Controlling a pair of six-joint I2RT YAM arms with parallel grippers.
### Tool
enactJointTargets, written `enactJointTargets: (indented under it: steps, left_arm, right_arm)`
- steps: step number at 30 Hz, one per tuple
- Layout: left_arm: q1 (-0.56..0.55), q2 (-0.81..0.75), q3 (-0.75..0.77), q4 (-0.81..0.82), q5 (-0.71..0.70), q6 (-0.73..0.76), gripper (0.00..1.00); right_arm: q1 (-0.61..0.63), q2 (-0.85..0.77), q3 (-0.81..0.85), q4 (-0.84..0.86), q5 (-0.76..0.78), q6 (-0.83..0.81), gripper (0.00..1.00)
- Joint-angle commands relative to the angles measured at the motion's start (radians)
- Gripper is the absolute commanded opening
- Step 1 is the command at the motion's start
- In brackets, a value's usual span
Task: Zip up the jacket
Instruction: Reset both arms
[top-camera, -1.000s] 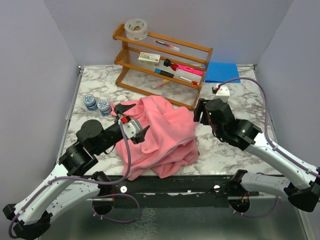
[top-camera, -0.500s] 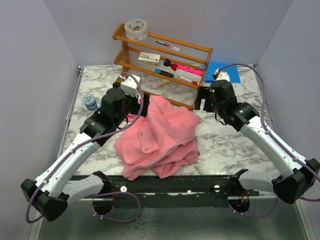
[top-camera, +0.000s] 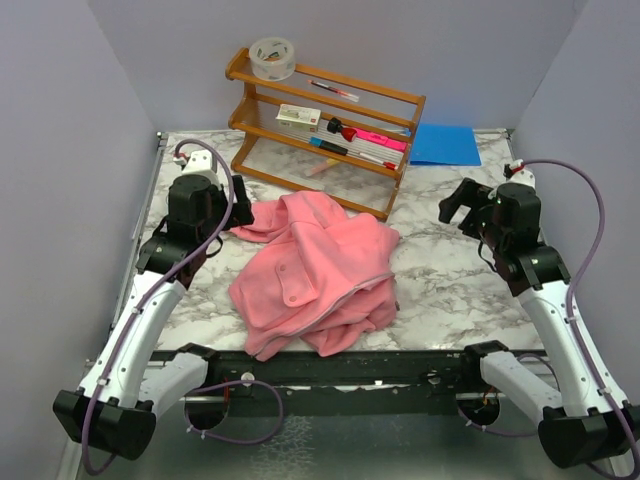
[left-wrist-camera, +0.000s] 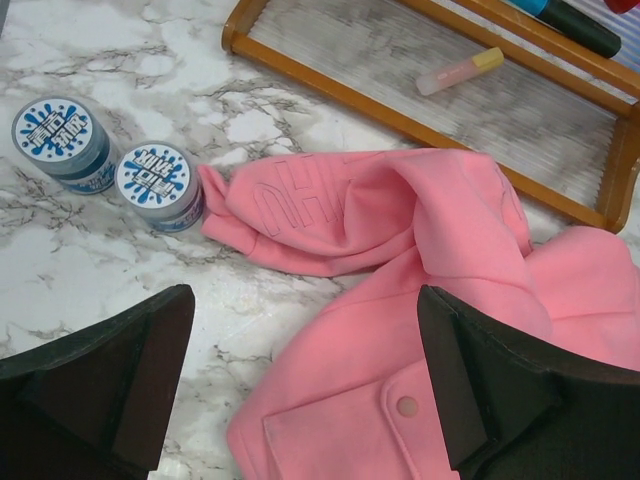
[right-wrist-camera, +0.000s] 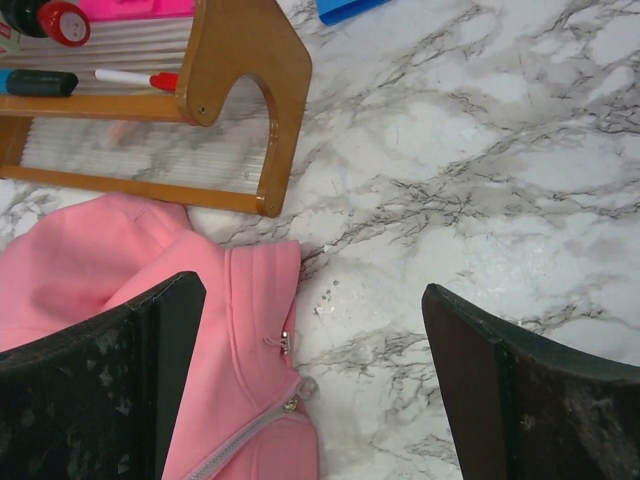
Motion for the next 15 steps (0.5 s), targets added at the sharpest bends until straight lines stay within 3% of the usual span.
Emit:
enactJointTargets:
  steps: [1, 6, 15]
  left_arm:
    - [0.001, -0.044, -0.037, -0.016, -0.032, 0.007, 0.99]
    - [0.001, -0.079, -0.063, -0.007, -0.041, 0.046, 0.99]
    - [-0.002, -0.098, -0.098, 0.028, -0.003, 0.069, 0.99]
  right_arm:
    - [0.0, -0.023, -0.044, 0.059, 0.014, -0.061, 1.0]
    - [0.001, -0.013, -0.03, 0.061, -0.005, -0.167, 1.0]
    - [0.0, 0.019, -0.024, 0.072, 0.004, -0.165, 1.0]
